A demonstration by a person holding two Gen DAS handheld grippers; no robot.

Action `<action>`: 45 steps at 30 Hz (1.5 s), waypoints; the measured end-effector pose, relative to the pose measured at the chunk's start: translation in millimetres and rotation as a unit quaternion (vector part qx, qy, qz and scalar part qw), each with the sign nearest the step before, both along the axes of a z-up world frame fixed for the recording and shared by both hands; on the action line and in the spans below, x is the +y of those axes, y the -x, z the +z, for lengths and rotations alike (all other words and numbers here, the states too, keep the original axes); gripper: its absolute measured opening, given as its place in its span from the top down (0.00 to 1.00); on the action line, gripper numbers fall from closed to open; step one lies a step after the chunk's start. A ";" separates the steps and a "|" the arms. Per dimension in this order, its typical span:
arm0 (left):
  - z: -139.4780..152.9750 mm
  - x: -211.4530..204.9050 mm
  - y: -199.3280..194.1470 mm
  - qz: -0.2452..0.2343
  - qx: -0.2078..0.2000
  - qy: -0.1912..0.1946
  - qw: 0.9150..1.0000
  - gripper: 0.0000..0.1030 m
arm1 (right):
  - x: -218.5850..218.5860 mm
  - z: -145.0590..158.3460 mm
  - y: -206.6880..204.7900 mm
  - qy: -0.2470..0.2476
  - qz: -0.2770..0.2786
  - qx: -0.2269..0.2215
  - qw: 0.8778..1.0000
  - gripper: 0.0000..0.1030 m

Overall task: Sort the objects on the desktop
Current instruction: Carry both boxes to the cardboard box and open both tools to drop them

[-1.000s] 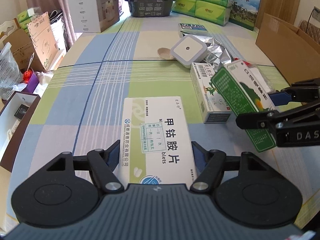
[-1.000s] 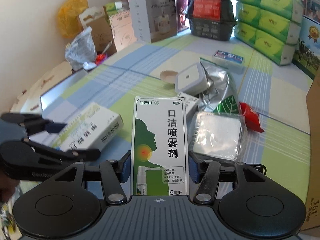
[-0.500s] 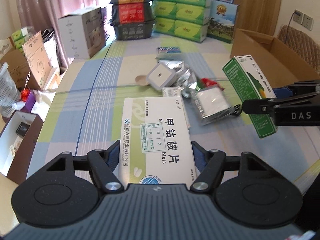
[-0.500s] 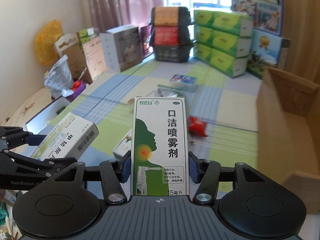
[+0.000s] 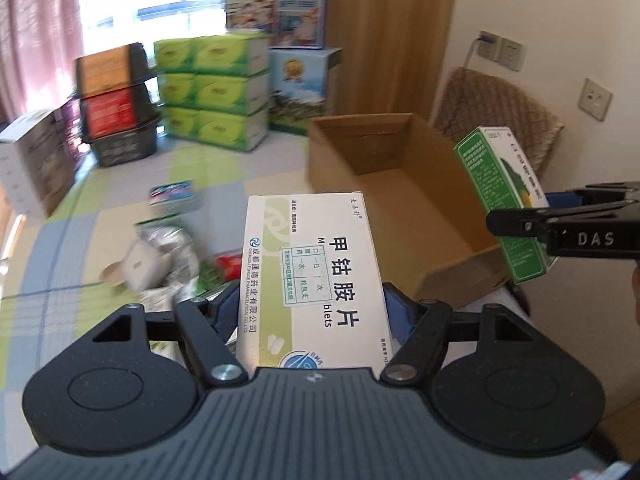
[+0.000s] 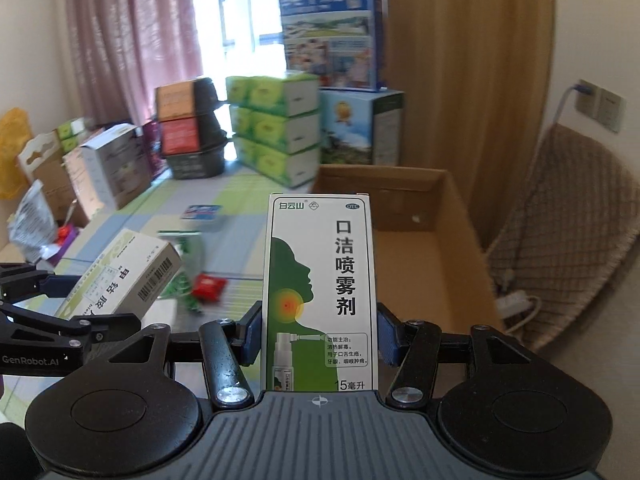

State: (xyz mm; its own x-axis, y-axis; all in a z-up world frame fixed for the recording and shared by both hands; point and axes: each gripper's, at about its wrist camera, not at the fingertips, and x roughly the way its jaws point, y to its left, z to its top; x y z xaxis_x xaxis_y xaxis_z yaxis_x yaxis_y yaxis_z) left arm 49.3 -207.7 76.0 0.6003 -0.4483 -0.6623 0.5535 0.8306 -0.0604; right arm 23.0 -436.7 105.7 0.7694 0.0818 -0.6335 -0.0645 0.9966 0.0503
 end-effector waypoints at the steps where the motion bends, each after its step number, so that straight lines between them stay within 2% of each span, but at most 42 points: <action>1: 1.9 -13.6 -1.5 -0.009 -0.001 0.002 1.000 0.34 | -9.5 0.7 0.2 0.002 -0.006 0.001 1.000 0.49; 6: 3.8 -71.0 -13.9 -0.040 -0.003 0.003 0.999 0.34 | -51.7 1.6 -7.3 -0.001 -0.029 0.004 1.000 0.49; 10: -3.5 -99.4 -27.2 -0.054 0.006 0.004 0.999 0.34 | -74.4 -4.3 -17.0 -0.003 -0.040 0.010 0.999 0.49; 23: -28.2 -145.8 -63.6 -0.068 0.021 0.013 0.997 0.34 | -104.7 -32.4 -58.9 -0.017 -0.056 0.025 0.998 0.49; 27: -35.7 -152.4 -75.1 -0.061 0.027 0.023 0.997 0.34 | -107.3 -39.0 -64.0 -0.021 -0.062 0.033 0.997 0.49; 30: -37.1 -148.0 -78.0 -0.056 0.029 0.030 0.998 0.27 | -107.5 -40.7 -64.3 -0.024 -0.063 0.034 0.997 0.49; 42: -33.5 -110.8 -73.2 -0.036 0.023 0.021 0.999 0.27 | -93.0 -41.9 -73.8 -0.044 -0.063 0.035 0.996 0.49; 45: -30.2 -101.6 -71.5 -0.031 0.020 0.021 0.999 0.27 | -90.4 -37.8 -74.0 -0.050 -0.066 0.028 0.996 0.38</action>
